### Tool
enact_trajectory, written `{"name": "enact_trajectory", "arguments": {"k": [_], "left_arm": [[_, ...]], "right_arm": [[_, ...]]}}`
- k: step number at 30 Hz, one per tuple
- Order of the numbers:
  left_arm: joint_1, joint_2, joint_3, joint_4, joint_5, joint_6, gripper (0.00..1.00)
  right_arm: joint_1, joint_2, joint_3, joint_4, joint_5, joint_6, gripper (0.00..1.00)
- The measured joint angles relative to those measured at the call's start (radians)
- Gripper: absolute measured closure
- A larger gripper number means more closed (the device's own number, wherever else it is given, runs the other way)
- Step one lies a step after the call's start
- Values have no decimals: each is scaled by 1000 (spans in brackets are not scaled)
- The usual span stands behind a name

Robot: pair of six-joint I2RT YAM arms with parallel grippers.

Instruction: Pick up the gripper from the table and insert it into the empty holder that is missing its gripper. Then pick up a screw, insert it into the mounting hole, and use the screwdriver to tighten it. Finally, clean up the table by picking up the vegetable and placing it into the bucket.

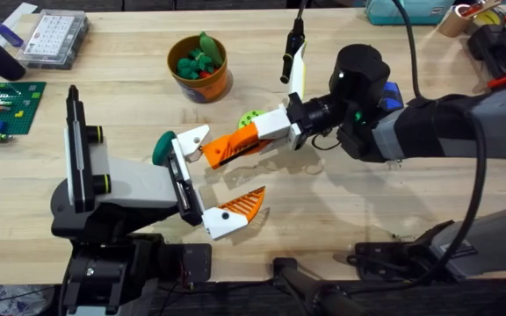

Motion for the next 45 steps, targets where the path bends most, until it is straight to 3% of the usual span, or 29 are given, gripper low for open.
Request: {"name": "enact_trajectory", "arguments": {"k": [20,28,45], "left_arm": [[1,4,6,-13,-18,0,11],[1,3,6,-20,-21,8,11],[1,4,6,-35,-22,4,11]], "right_arm": [[0,0,0,-16,14,12,987],[0,9,-7,117,24,106,987],[4,8,-9,73,90,138,987]]}}
